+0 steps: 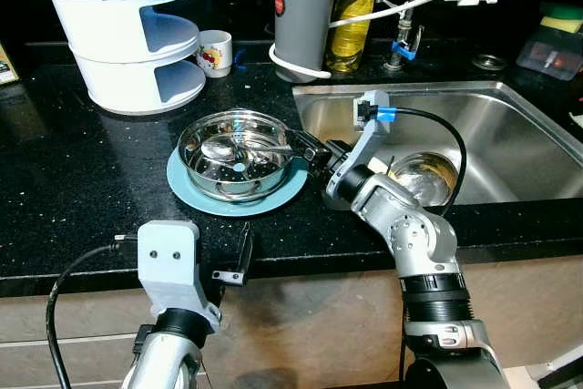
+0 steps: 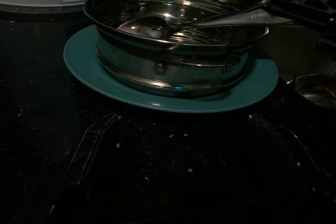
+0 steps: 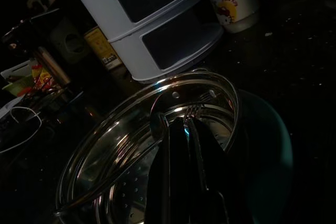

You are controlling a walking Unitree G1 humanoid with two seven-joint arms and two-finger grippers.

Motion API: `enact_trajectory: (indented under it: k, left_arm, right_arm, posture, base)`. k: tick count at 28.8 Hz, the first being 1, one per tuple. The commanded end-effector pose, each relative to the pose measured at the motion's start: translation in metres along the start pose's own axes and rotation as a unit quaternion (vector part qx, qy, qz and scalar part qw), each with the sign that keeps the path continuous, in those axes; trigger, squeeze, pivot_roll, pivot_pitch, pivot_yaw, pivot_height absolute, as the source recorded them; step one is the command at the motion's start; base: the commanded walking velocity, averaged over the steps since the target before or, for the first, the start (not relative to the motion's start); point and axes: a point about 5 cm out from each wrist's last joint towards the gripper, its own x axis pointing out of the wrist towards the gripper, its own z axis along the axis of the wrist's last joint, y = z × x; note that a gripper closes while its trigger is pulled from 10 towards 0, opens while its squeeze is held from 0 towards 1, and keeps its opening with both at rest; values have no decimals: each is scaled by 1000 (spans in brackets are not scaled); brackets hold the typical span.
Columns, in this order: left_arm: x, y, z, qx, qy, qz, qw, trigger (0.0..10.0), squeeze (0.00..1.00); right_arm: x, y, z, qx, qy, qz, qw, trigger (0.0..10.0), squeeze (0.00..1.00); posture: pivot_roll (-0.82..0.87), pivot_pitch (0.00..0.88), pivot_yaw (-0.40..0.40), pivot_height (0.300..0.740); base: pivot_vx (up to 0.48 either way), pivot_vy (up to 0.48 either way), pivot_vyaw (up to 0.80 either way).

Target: Kitchen organization

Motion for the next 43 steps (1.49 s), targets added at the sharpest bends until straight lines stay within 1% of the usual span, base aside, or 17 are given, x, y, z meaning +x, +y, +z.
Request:
enact_trajectory:
  k: [1,6,7,8,9,10,13,20,25,28,31,35,39,41,43]
  left_arm:
    - [1,2,-4,-3,12,4,1000,10000,0]
    - [2,2,-6,-2,14,2,1000,10000,0]
    - [2,2,-6,-3,15,2,1000,10000,0]
    - [2,2,-6,-3,15,2,1000,10000,0]
    - [2,2,-7,-3,15,2,1000,10000,0]
    - [2,2,-7,-3,15,2,1000,10000,0]
    - [2,2,-7,-3,16,0,1000,10000,0]
    - [2,2,-7,-5,16,-2,1000,10000,0]
    - [2,1,-6,1,15,-6,1000,10000,0]
    - [2,1,-6,4,14,-5,1000,10000,0]
    - [2,0,-5,6,13,-5,1000,10000,0]
    - [2,1,-5,7,13,-5,1000,10000,0]
    - [2,1,-5,8,12,-5,1000,10000,0]
    - [2,0,-4,10,10,-6,1000,10000,0]
    - [2,0,-4,10,10,-6,1000,10000,0]
  right_arm:
    - [0,0,3,5,-9,-1,1000,0,0]
    - [-1,2,12,7,-35,9,999,0,0]
    - [-2,3,23,-9,-59,14,998,0,0]
    - [-2,4,30,-18,-67,19,997,0,0]
    - [-3,5,35,-22,-72,27,997,0,0]
    - [-3,5,35,-22,-72,27,997,0,0]
    - [-6,10,49,-29,-86,59,994,0,0]
    - [-7,13,56,-26,-94,76,992,0,0]
    - [-7,17,53,-27,-90,84,992,0,0]
    - [-6,18,52,-30,-90,79,992,0,0]
    - [-4,18,65,-37,-126,49,990,0,0]
    - [-1,21,77,-41,-156,36,986,0,0]
    - [0,20,85,-43,-177,15,983,0,0]
    - [2,17,92,-47,-195,-12,980,0,0]
    - [2,17,92,-47,-195,-12,980,0,0]
  posture:
    - [73,0,-41,740]
    - [75,0,-41,740]
    - [75,0,-41,740]
    - [74,0,-40,740]
    - [75,0,-42,740]
    - [75,0,-42,740]
    - [73,0,-44,740]
    - [73,0,-41,740]
    - [74,0,-40,740]
    - [76,0,-40,740]
    - [78,0,-39,740]
    - [79,0,-37,740]
    - [80,0,-36,740]
    - [81,0,-37,740]
    - [81,0,-37,740]
  base:
    - [0,0,0]
    - [0,0,0]
    - [0,0,0]
    - [0,0,0]
    - [0,0,0]
    - [0,0,0]
    - [0,0,0]
    - [0,0,0]
    - [0,0,0]
    - [0,0,0]
    - [0,0,0]
    - [0,0,0]
    - [0,0,0]
    - [0,0,0]
    - [0,0,0]
